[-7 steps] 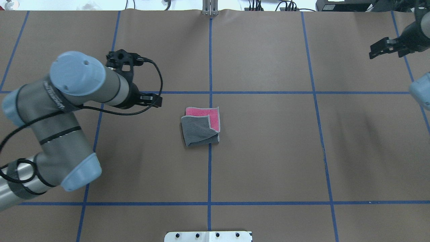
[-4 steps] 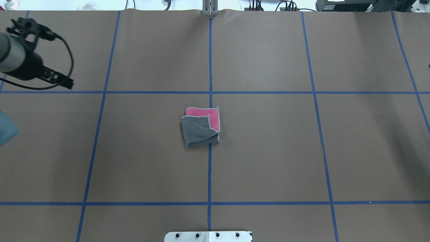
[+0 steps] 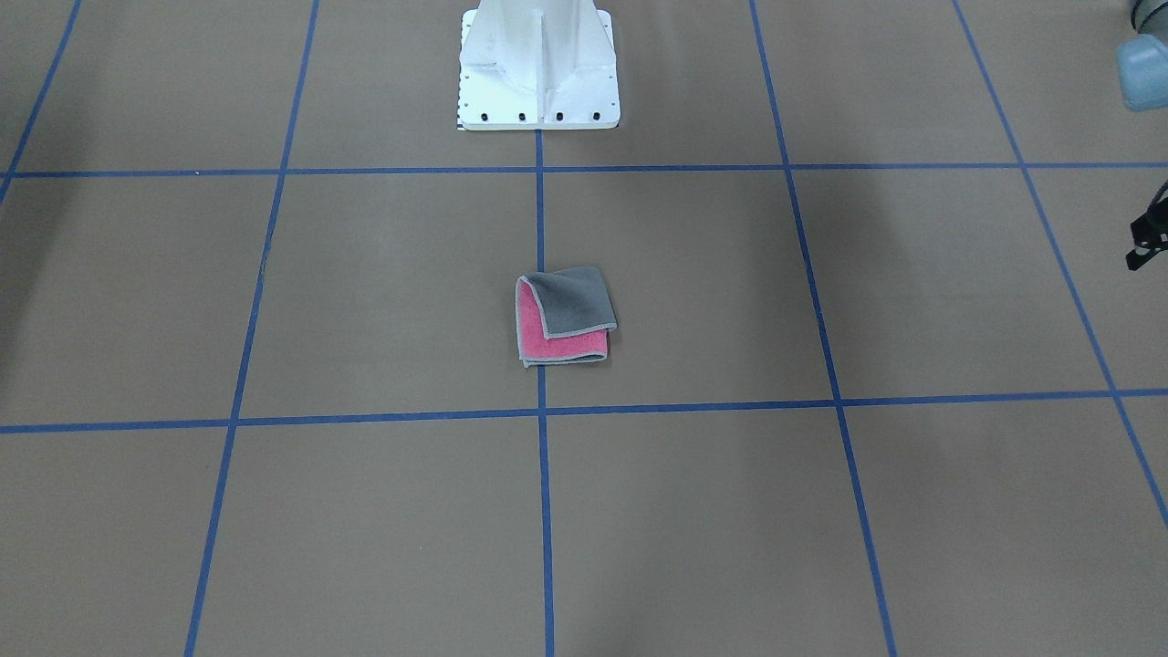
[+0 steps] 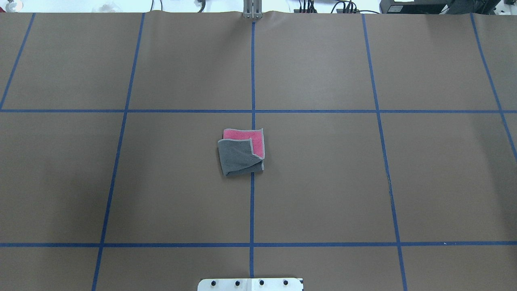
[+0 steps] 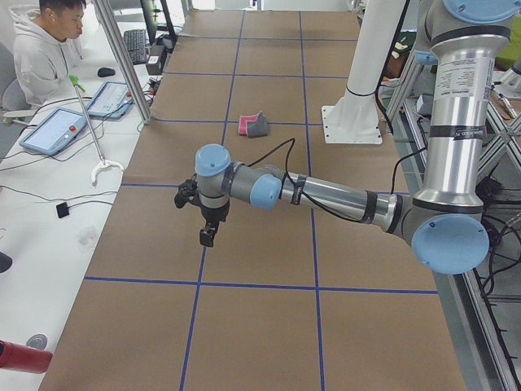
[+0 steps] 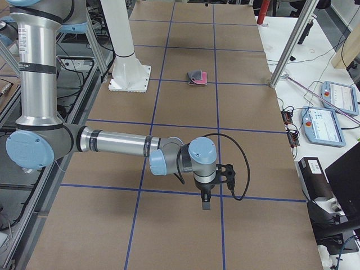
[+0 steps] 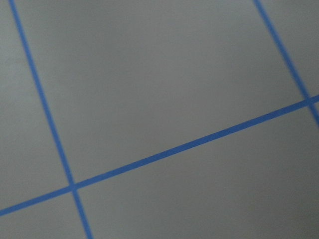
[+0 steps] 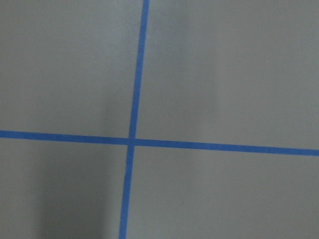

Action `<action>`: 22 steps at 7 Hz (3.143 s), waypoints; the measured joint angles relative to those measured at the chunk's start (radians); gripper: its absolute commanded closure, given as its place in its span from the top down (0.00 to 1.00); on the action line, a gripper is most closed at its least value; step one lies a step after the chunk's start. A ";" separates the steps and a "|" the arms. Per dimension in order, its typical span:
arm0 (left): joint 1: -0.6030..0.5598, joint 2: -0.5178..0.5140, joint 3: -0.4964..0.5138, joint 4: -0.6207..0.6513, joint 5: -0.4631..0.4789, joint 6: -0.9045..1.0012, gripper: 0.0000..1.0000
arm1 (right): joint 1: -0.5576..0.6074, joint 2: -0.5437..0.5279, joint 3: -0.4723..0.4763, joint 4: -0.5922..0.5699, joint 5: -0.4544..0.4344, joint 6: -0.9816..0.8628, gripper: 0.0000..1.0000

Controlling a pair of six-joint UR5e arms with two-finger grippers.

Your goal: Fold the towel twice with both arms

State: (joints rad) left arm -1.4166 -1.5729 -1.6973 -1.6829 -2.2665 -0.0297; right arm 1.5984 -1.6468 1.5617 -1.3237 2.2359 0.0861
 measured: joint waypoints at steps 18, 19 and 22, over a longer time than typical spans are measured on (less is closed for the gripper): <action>-0.206 0.144 -0.007 0.112 -0.156 0.142 1.00 | 0.014 0.019 0.050 0.002 0.037 -0.002 1.00; -0.206 0.145 -0.007 0.112 -0.157 0.142 1.00 | 0.007 0.018 0.031 0.059 0.036 -0.001 1.00; -0.206 0.145 -0.007 0.111 -0.157 0.142 1.00 | -0.018 0.019 -0.010 0.150 0.036 -0.004 1.00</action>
State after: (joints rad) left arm -1.6230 -1.4281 -1.7043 -1.5718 -2.4230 0.1120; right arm 1.5799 -1.6274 1.5520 -1.1742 2.2722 0.0824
